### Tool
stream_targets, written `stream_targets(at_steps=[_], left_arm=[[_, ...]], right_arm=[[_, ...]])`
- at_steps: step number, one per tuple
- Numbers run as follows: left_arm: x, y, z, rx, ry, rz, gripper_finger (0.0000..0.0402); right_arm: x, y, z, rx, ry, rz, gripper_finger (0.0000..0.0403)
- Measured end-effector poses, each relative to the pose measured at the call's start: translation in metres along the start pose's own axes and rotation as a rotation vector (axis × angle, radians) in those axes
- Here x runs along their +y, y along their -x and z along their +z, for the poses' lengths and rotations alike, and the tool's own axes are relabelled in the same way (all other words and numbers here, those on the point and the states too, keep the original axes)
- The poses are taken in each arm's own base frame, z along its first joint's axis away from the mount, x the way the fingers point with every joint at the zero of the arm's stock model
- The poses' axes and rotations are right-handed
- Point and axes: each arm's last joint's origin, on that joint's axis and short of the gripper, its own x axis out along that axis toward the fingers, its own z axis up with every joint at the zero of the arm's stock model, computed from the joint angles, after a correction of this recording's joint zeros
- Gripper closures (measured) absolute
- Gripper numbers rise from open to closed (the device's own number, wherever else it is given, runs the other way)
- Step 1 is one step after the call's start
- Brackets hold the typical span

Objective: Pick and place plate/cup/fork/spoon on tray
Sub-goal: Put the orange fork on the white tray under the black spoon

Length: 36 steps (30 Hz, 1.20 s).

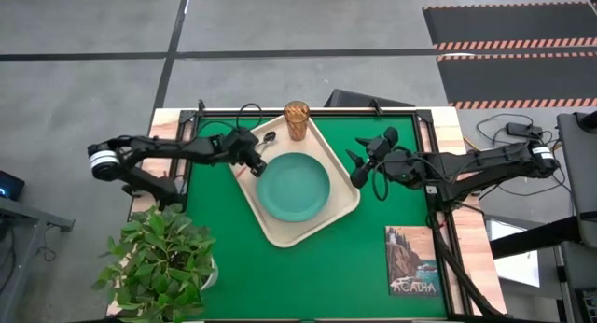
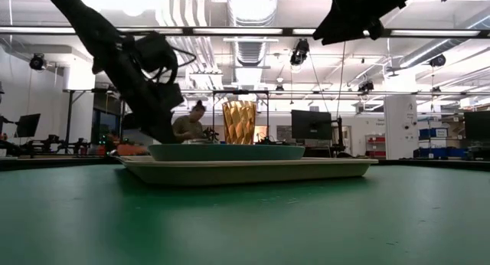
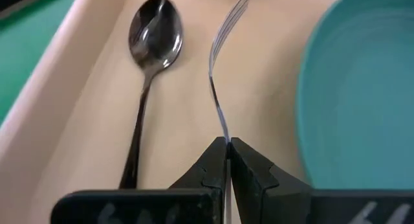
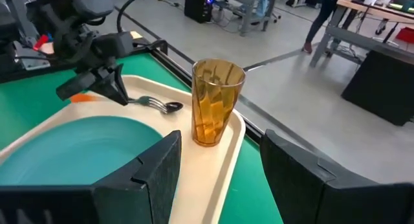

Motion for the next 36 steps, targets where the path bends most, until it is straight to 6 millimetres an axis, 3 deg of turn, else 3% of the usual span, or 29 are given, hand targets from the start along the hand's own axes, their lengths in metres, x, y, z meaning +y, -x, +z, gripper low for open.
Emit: stream_targets(at_steps=[28,36], left_arm=[[0.018,-0.021,0.0,0.01,0.063,0.018,0.04],[0.019,-0.021,-0.001,0.012,0.053,0.023,0.034]], right_arm=[[0.0,-0.001,-0.007,0.031,0.027,-0.006,0.0204],[0.0,-0.001,-0.007,0.031,0.024,-0.006,0.0204]])
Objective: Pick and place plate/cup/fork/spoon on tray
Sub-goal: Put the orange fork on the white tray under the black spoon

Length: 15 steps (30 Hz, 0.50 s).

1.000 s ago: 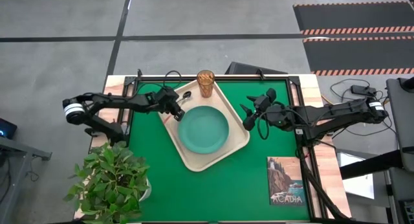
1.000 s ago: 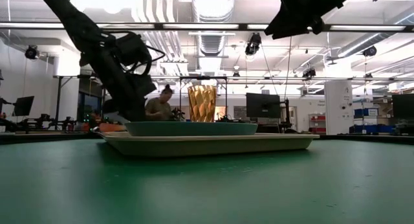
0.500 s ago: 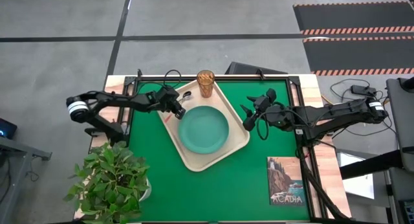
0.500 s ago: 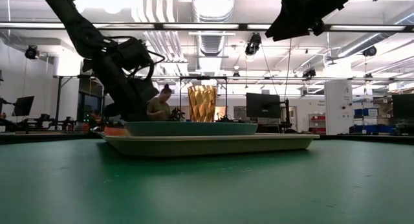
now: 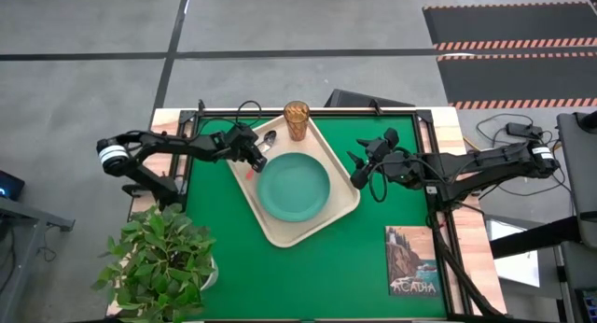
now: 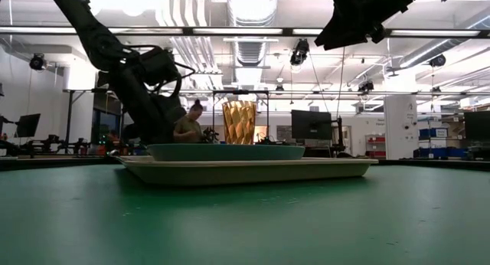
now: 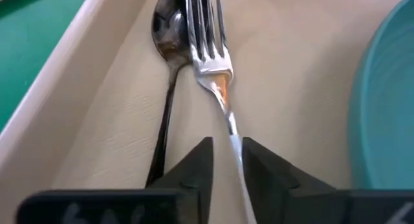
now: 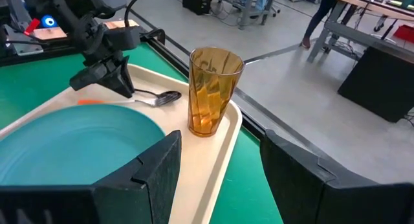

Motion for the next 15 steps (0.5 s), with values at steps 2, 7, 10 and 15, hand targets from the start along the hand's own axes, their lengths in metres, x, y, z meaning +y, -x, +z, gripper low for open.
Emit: stream_targets(at_steps=[2,7,10,15], left_arm=[[0.0,0.0,0.0,-0.005,0.0,0.011,0.0321],[-0.001,0.0,0.0,-0.005,-0.052,0.013,0.0299],[-0.006,0.001,-0.001,-0.004,-0.069,-0.004,0.0297],[-0.016,0.007,-0.005,0.014,-0.152,-0.032,0.0297]], right_arm=[[0.0,0.0,0.0,0.0,0.0,0.0,0.0204],[0.0,0.0,0.0,0.001,0.001,0.0,0.0204],[0.0,0.0,-0.001,0.004,0.004,-0.001,0.0204],[0.0,0.0,-0.001,0.006,0.005,-0.001,0.0204]])
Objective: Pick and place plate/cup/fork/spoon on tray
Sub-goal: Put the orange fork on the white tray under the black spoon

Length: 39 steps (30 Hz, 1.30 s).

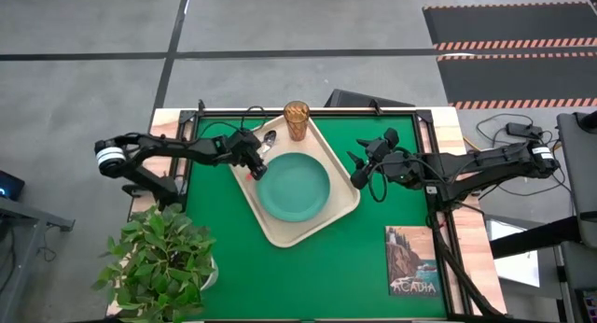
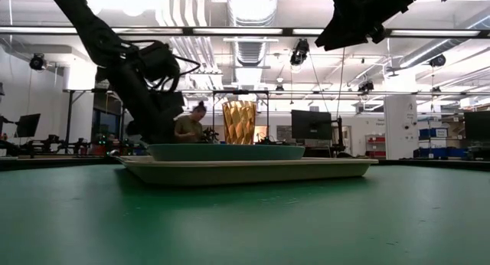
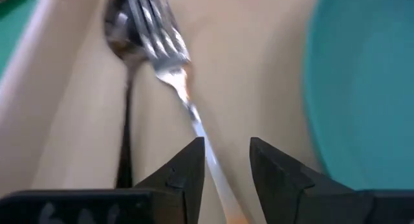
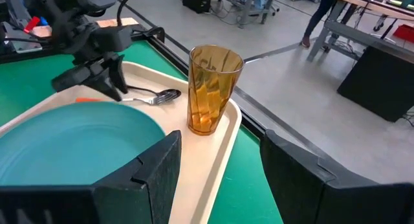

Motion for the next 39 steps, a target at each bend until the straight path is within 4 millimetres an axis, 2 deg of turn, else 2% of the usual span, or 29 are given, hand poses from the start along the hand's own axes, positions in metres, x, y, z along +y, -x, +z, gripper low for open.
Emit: stream_targets(at_steps=[5,12,18,25,33,39], left_arm=[[-0.007,0.008,-0.006,0.053,-0.118,-0.005,0.0297],[-0.002,0.007,-0.016,0.124,-0.237,0.063,0.0297],[-0.001,0.008,-0.016,0.13,-0.268,0.063,0.0317],[0.006,0.008,-0.012,0.119,-0.321,0.176,0.0342],[0.015,0.005,-0.013,0.108,-0.31,0.217,0.0346],[0.014,0.005,-0.013,0.107,-0.304,0.166,0.0346]], right_arm=[[0.0,0.0,0.0,0.001,0.001,0.0,0.0204],[0.001,0.0,-0.001,0.008,-0.017,0.028,0.0204],[0.002,0.001,-0.001,0.008,-0.027,0.036,0.0204],[0.002,0.001,-0.001,0.008,-0.029,0.036,0.0204],[0.002,0.001,-0.001,0.008,-0.029,0.036,0.0204],[0.003,0.002,-0.001,0.007,-0.028,0.038,0.0204]])
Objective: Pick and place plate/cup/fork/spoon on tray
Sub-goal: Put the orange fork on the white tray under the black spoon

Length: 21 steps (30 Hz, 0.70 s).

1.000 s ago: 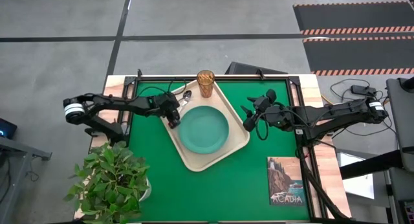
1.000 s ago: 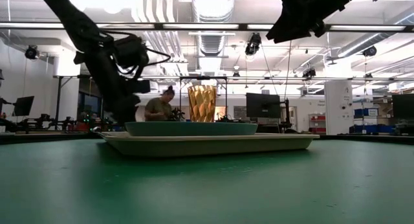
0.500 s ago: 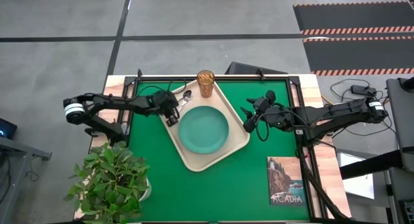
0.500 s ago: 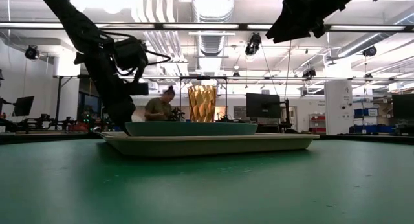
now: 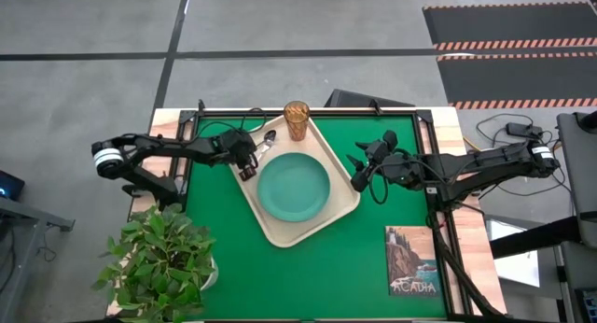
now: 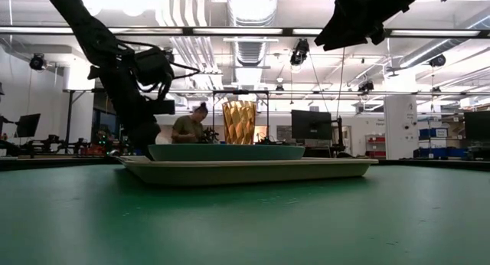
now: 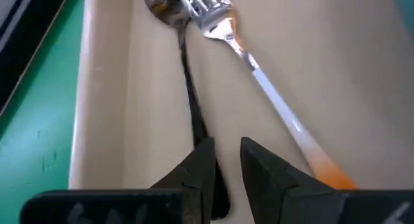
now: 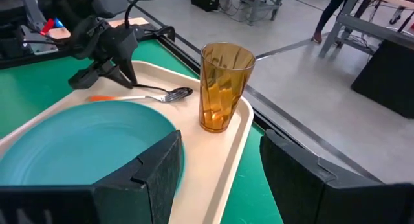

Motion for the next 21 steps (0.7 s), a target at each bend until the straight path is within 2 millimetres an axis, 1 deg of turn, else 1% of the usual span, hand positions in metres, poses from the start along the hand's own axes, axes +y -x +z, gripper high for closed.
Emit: stream_targets(at_steps=[4,8,9,14,21], left_arm=[[-0.002,0.001,0.002,-0.015,0.001,-0.083,0.0352],[0.001,-0.003,-0.002,0.015,0.03,-0.066,0.0392],[0.002,-0.004,-0.002,0.017,0.042,-0.062,0.0396],[0.006,-0.006,-0.003,0.019,0.056,-0.05,0.04],[0.012,-0.006,-0.003,0.033,0.083,0.152,0.04]], right_arm=[[0.001,0.0,0.0,0.0,0.001,0.005,0.0204],[0.001,0.0,0.0,0.003,-0.008,0.02,0.0204],[0.001,0.0,0.0,0.004,-0.013,0.022,0.0204],[0.001,0.0,0.0,0.005,-0.017,0.026,0.0204],[0.002,0.0,-0.001,0.007,-0.015,0.027,0.0204]])
